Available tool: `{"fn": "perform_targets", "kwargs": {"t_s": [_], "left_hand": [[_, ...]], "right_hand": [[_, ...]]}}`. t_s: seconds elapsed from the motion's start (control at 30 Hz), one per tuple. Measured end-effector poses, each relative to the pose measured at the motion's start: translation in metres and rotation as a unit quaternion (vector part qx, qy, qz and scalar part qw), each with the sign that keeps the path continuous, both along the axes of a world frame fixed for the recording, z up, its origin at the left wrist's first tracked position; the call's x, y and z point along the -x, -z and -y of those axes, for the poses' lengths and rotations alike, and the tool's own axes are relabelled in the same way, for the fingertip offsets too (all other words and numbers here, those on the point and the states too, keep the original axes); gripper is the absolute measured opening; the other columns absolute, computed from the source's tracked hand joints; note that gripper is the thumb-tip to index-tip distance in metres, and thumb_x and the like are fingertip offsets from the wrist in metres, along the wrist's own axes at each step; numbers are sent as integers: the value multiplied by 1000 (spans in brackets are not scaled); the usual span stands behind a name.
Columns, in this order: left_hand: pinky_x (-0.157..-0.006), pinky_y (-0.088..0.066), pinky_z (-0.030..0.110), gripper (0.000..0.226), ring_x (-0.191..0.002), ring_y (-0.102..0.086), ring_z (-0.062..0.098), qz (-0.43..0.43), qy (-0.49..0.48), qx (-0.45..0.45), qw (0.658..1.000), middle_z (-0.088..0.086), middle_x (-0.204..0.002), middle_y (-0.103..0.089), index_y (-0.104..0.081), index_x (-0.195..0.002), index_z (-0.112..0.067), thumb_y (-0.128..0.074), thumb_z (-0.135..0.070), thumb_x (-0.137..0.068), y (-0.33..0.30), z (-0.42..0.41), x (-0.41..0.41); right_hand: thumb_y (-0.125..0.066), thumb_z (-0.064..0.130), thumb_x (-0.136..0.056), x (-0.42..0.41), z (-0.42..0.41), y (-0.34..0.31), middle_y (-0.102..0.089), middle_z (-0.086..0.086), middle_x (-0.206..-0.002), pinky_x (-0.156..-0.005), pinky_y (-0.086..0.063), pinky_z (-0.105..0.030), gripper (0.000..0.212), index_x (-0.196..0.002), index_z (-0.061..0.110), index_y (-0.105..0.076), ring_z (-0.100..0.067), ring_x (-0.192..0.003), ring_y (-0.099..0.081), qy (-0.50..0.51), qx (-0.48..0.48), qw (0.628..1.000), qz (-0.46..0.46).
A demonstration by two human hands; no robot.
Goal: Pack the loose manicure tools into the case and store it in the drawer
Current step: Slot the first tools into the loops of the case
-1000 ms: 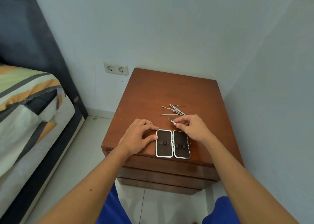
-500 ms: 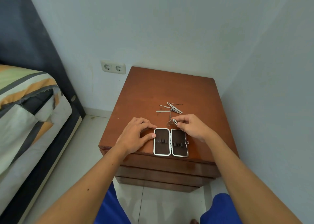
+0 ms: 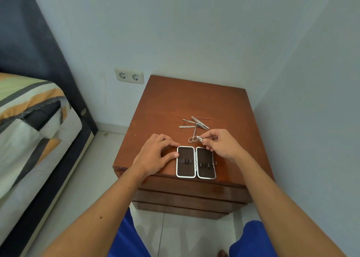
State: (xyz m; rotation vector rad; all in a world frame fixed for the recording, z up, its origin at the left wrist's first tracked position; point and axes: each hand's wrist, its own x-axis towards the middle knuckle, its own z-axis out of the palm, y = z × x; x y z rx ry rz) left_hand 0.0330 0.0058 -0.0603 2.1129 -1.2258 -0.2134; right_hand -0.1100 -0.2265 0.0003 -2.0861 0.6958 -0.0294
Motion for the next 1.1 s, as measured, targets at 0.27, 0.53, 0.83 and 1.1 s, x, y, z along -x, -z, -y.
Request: {"fn": "perform_targets", "kwargs": {"t_s": [0.27,0.53,0.83,1.1], "left_hand": [[-102,-36,25,34,-118,-42,3,-1,-3,-4,1000,-23,-123,-56,-70,-127,-41,-68,-53,-95,-1,0,1],[-101,-38,26,33,-116,-44,4,1,-6,4,1000,-22,-121,-58,-71,-125,-41,-70,-53,-94,0,1,0],[-100,-39,27,31,-118,-45,6,-6,-13,7,1000,-23,-120,-59,-72,-124,-42,-70,-53,-94,-1,2,1],[-103,-37,31,36,-118,-41,6,27,7,-15,1000,-21,-126,-55,-64,-134,-47,-63,-54,-98,0,3,0]], "right_hand": [[-72,15,-96,-7,-1,0,-80,1,-87,-81,-60,-34,7,-94,21,-73,-15,-78,-75,32,53,998,-3],[-68,10,-97,-6,-1,1,-80,2,-86,-96,-59,-43,15,-96,24,-74,-11,-83,-72,-7,31,999,19],[-61,10,-102,-12,-10,4,-78,6,-85,-95,-56,-38,33,-93,36,-78,-12,-88,-71,-52,6,999,3],[-46,3,-107,-14,-11,2,-75,4,-95,-91,-51,-25,47,-94,34,-79,-3,-88,-64,-52,-44,998,1]]}}
